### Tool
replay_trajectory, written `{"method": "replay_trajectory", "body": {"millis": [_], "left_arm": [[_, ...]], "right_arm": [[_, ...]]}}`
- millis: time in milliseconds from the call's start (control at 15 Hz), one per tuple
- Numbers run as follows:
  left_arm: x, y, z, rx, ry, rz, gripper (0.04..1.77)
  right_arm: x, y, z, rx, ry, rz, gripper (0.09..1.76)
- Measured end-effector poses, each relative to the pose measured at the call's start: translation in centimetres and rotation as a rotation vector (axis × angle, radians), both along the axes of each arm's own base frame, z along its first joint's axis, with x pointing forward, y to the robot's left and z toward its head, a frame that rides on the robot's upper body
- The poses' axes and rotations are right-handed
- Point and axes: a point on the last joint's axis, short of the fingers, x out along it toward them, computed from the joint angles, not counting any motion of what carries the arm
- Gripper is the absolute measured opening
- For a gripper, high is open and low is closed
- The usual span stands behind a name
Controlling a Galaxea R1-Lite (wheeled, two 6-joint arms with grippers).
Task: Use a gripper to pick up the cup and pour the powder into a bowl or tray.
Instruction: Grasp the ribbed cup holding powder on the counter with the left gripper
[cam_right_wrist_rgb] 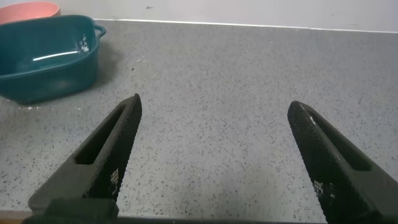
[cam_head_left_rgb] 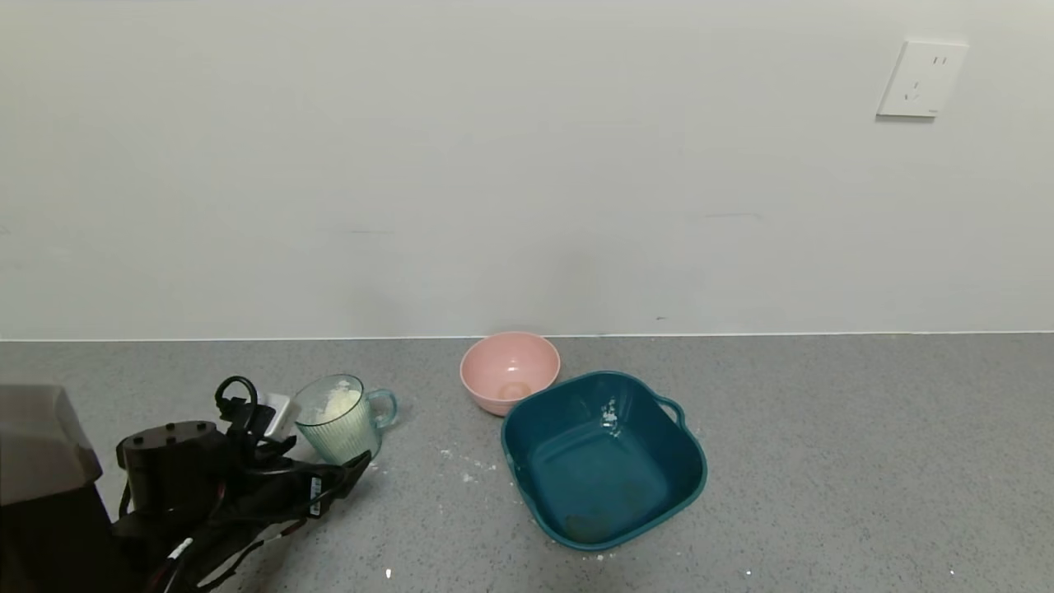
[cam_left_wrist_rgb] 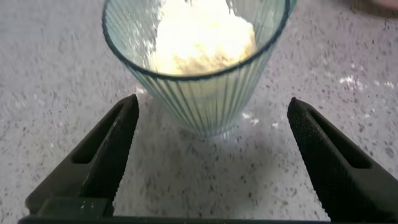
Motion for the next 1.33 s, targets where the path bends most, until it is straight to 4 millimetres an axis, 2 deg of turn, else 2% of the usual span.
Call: {"method": "replay_trajectory", "body": {"millis": [67, 200, 400, 1333], "left_arm": [[0.1, 0.0, -0.3, 0.000, -0.030, 0.000, 1.72], [-0.2, 0.0, -1.5, 0.000, 0.013, -0.007, 1.72], [0.0, 0.1, -2.3, -0.005, 0.038, -0.012, 1.72], [2.6, 0.7, -1.9, -0.056, -0.045, 0.012, 1.72]], "right_arm": [[0.0, 0.0, 0.0, 0.000, 0.000, 0.000, 1.71], [0.0, 0.0, 0.0, 0.000, 0.000, 0.000, 1.71], [0.0, 0.0, 0.0, 0.000, 0.000, 0.000, 1.71], [0.0, 0.0, 0.0, 0.000, 0.000, 0.000, 1.71]]}}
